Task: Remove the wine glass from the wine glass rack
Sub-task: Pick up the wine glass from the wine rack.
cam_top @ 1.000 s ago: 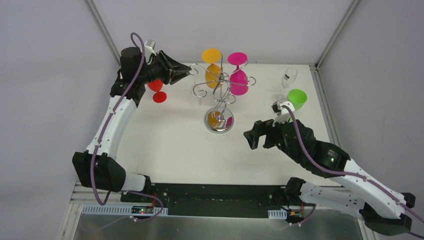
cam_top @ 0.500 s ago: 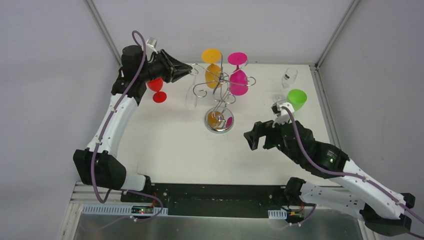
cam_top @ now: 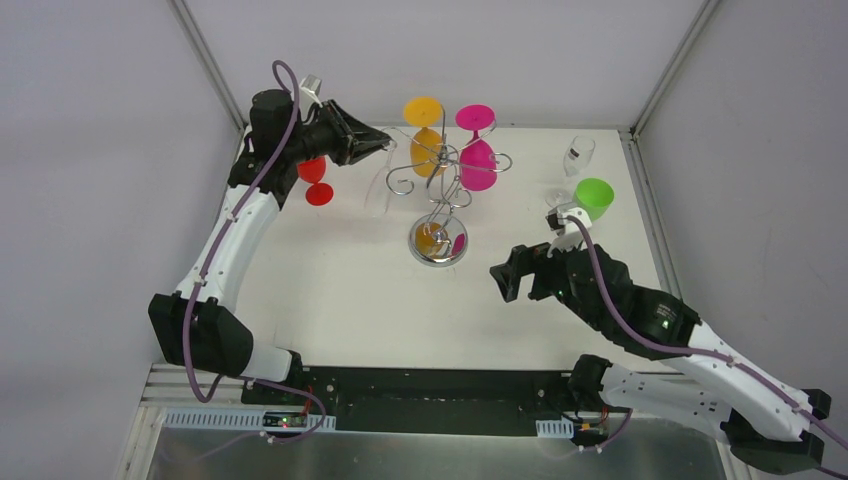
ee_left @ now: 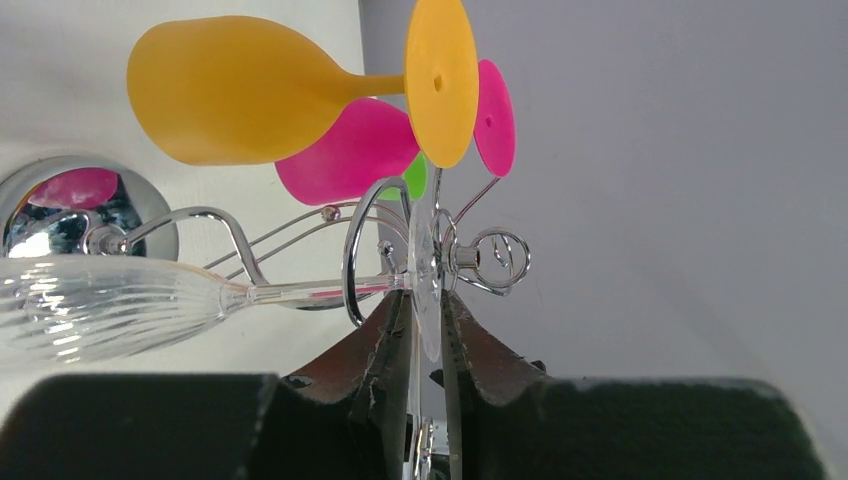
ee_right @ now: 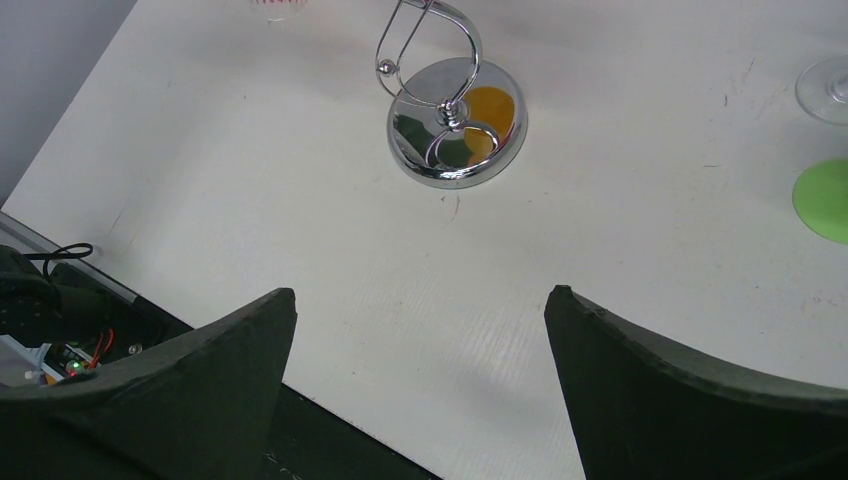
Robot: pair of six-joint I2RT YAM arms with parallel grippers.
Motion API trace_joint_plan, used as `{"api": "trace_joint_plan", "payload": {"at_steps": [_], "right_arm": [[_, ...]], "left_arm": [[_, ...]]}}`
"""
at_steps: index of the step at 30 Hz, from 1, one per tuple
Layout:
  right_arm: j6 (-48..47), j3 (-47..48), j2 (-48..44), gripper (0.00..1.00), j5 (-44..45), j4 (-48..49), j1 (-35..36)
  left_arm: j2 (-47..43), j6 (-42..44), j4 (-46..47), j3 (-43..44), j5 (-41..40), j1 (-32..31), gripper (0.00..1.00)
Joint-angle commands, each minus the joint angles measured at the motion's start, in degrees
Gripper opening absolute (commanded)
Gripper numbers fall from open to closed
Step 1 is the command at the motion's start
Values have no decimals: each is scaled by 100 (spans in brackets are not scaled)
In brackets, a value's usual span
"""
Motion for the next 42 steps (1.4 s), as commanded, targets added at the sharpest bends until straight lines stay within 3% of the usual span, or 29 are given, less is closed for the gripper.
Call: {"api": "trace_joint_plan", "payload": {"at_steps": [1, 11, 42], "right_arm": [[14, 15, -70, 99, 133, 189, -27], [31, 15, -66, 99, 95, 191, -27], [31, 31, -26, 99, 165, 218, -25]], "left_arm": [[9, 4, 224, 305, -12, -91, 17], [-37, 18, 229, 235, 49, -94, 0], [-274, 390, -292, 452, -60, 227, 0]]}}
